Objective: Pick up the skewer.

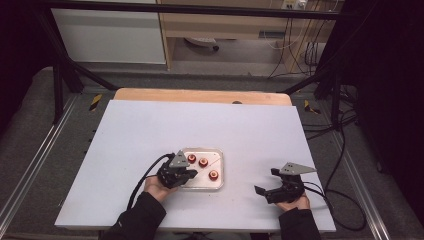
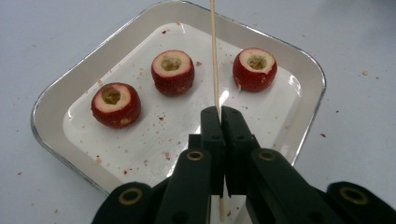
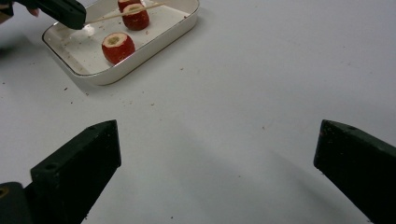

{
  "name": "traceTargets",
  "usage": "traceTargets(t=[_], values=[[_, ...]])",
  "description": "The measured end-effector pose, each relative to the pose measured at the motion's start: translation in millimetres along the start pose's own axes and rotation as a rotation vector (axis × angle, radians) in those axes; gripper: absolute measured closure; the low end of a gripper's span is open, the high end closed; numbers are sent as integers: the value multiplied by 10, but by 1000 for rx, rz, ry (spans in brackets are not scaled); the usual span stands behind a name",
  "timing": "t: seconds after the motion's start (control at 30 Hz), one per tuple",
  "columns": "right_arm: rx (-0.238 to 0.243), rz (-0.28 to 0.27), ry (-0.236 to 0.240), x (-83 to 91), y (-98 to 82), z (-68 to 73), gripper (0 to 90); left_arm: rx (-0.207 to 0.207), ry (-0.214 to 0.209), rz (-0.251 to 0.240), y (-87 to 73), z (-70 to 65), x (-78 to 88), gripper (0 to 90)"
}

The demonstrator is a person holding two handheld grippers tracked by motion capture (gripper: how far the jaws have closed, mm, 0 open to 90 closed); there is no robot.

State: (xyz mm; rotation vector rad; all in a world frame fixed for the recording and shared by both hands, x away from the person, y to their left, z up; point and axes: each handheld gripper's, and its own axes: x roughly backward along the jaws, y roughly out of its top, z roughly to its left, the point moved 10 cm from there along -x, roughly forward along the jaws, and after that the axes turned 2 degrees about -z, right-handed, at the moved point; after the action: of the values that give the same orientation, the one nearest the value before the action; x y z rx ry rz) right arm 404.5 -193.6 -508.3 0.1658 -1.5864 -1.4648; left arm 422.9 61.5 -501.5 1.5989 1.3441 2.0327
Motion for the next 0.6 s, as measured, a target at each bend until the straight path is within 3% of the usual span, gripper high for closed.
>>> traceTargets(t=[0.23, 0.3, 0.33, 0.6], values=[[82, 25, -14, -52, 70, 95, 13, -11, 6, 0, -10, -11, 90, 883], [133, 42, -21, -87, 123, 155, 14, -13, 9, 3, -2, -14, 101, 883], [133, 42, -21, -87, 123, 155, 14, -11, 10, 1, 6, -19, 101, 883], [271, 79, -34, -202, 276, 336, 24, -15, 2, 0, 92, -96, 105, 882]])
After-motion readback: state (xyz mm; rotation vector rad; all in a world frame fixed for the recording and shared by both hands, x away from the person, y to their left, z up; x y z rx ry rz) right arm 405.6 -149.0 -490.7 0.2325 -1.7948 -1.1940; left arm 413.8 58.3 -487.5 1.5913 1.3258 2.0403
